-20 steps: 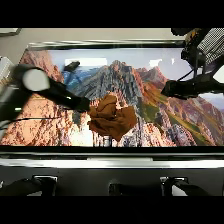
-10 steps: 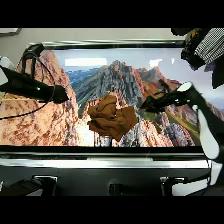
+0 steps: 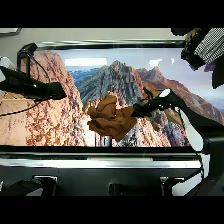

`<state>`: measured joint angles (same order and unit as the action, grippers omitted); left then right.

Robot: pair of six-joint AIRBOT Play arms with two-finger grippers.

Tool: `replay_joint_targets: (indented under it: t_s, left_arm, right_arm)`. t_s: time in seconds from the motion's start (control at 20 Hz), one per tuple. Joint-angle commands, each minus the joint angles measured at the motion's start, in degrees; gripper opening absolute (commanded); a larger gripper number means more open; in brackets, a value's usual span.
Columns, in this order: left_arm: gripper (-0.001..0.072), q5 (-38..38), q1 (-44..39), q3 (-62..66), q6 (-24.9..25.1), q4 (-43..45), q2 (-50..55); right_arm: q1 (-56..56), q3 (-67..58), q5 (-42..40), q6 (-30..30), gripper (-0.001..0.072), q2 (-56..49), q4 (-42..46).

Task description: Fold the clothes and pants, and hang the long-sleeved shirts on hangers.

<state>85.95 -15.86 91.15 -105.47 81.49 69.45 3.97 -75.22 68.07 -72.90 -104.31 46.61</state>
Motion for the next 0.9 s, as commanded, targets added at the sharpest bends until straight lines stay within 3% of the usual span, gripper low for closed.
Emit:
replay_joint_targets:
  t_s: [0.0, 0.15, 0.4, 0.6, 0.85]
  left_arm:
    - [0.0551, 0.37, 3.93, -1.92, 3.54, -0.48, -0.59]
    - [0.055, -6.36, 10.45, -11.56, 7.93, -7.98, -1.09]
    - [0.0521, -30.27, 16.72, -33.83, 19.8, -31.89, 3.3]
    - [0.0487, -35.1, 14.29, -36.41, 28.02, -41.92, 13.31]
    - [0.0487, -38.73, 11.72, -33.99, 29.7, -45.53, 20.68]
  right_arm:
    - [0.09, 0.0, 0.11, 0.11, 0.0035, 1.01, 0.61]
    - [0.17, 0.0, 1.75, 0.5, 0.0035, 4.63, 1.46]
    - [0.17, 0.0, 5.57, 0.5, 0.0035, 7.54, 1.42]
    - [0.17, 0.0, 8.46, 0.52, 0.0035, 7.61, 1.42]
    - [0.17, 0.0, 9.84, 0.48, 0.0035, 8.22, 1.36]
